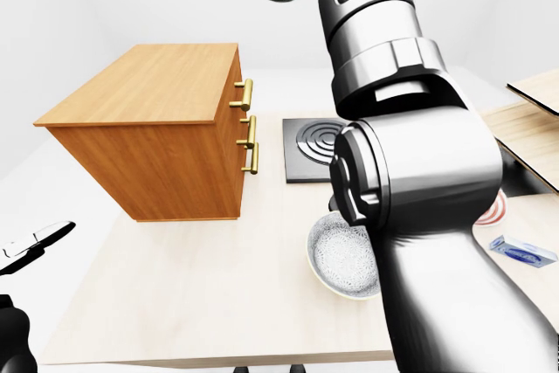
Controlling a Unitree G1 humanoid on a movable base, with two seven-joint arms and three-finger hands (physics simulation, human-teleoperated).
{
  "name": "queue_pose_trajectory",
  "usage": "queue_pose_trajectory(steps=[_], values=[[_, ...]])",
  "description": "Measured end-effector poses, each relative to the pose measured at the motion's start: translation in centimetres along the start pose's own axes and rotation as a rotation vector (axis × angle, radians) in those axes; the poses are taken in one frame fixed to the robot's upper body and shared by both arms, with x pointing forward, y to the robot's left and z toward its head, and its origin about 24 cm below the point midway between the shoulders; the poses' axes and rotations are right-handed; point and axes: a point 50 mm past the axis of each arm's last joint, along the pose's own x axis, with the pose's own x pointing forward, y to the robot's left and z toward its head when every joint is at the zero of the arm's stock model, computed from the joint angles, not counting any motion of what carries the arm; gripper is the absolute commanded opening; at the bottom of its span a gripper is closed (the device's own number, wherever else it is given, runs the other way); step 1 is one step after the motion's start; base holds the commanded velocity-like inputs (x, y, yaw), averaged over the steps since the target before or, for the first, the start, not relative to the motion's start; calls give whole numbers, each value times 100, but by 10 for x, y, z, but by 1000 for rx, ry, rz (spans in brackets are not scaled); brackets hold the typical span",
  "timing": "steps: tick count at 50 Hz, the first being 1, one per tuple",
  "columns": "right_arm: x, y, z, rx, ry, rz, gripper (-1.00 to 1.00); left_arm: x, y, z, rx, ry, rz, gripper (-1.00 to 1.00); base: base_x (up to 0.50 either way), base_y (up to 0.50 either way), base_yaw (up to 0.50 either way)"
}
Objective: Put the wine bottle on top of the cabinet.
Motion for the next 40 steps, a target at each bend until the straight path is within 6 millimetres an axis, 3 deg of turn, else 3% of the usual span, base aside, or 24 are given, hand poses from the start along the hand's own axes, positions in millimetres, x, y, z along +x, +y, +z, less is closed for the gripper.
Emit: queue_pose_trajectory(steps=[40], values=[[-17, 87, 13, 61, -12, 381, -100, 1, 2, 3, -3, -11, 5, 100, 0, 0, 0]])
